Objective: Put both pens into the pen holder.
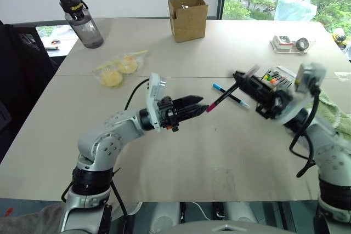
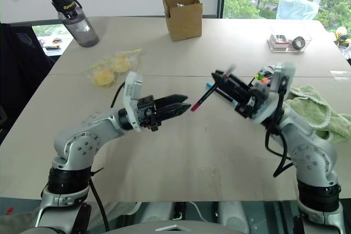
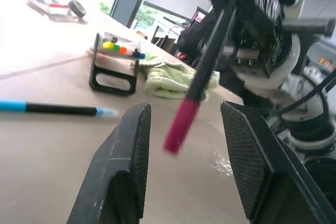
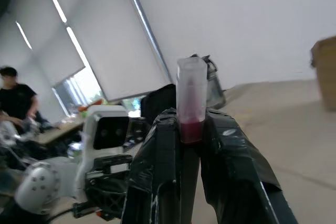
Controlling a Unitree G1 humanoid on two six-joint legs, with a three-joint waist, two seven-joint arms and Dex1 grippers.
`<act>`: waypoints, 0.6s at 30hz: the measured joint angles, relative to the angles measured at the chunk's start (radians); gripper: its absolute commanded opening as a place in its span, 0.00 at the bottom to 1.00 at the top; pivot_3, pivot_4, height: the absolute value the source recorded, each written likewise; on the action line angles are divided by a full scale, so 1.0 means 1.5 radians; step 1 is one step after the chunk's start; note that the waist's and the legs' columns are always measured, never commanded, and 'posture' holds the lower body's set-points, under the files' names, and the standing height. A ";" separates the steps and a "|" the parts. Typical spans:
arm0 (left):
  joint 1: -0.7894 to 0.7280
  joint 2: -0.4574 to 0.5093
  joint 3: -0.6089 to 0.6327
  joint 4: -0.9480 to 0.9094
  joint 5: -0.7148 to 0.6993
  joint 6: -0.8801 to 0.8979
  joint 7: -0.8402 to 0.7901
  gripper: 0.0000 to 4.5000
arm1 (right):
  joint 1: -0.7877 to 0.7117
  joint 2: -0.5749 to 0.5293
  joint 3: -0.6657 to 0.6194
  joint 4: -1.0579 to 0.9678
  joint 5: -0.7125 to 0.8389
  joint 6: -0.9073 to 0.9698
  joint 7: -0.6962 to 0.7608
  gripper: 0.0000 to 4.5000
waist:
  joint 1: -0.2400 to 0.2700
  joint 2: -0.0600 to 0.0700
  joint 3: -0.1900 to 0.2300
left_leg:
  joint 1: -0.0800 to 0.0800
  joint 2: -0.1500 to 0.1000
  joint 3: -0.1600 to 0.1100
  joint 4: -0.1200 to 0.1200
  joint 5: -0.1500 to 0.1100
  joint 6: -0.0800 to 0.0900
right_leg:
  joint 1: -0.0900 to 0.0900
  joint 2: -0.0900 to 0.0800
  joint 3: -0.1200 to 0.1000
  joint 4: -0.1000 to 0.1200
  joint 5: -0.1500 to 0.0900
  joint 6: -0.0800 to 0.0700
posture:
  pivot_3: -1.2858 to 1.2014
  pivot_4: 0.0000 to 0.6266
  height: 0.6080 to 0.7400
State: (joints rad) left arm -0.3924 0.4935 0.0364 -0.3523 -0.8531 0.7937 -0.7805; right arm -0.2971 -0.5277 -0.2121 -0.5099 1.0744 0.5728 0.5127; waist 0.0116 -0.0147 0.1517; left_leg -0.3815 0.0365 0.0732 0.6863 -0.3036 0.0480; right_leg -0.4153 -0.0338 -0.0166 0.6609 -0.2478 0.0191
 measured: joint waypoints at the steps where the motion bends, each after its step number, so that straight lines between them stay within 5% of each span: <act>1: -0.005 0.007 0.001 0.000 0.008 -0.007 -0.001 0.48 | -0.007 -0.018 -0.012 0.000 -0.017 -0.007 0.001 0.02 | 0.000 0.000 0.000 | 0.000 0.000 0.000 0.000 0.000 0.000 | 0.000 0.000 0.000 0.000 0.000 0.000 | 0.52 0.24 0.97; 6: -0.023 0.018 -0.010 0.005 0.054 -0.035 -0.004 0.48 | 0.004 -0.142 -0.013 0.032 -0.222 -0.092 0.065 0.02 | 0.001 0.000 0.000 | -0.001 0.000 0.000 -0.001 0.000 0.000 | 0.000 0.000 0.000 -0.002 0.000 0.000 | 0.52 0.24 0.97; 13: -0.044 0.022 -0.075 -0.020 0.108 -0.060 -0.019 0.48 | 0.028 -0.184 0.024 0.099 -0.491 -0.308 0.107 0.02 | 0.001 -0.001 0.001 | -0.001 0.000 0.000 -0.001 0.002 -0.003 | 0.000 0.000 0.000 -0.002 0.000 0.000 | 0.52 0.24 0.97; 18: -0.046 0.019 -0.087 -0.019 0.154 -0.097 -0.017 0.48 | 0.033 -0.161 0.024 0.150 -0.578 -0.405 0.086 0.02 | 0.000 -0.001 0.002 | 0.000 0.000 0.001 -0.001 0.002 -0.003 | 0.000 0.000 0.001 -0.001 0.000 0.000 | 0.52 0.24 0.97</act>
State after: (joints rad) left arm -0.4612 0.5216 -0.0947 -0.3801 -0.6228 0.6485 -0.8052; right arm -0.2481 -0.7686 -0.1762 -0.2844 0.2072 -0.0353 0.6416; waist 0.0115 -0.0162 0.1543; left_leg -0.3818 0.0368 0.0743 0.6854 -0.3007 0.0431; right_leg -0.4156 -0.0336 -0.0156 0.6593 -0.2480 0.0197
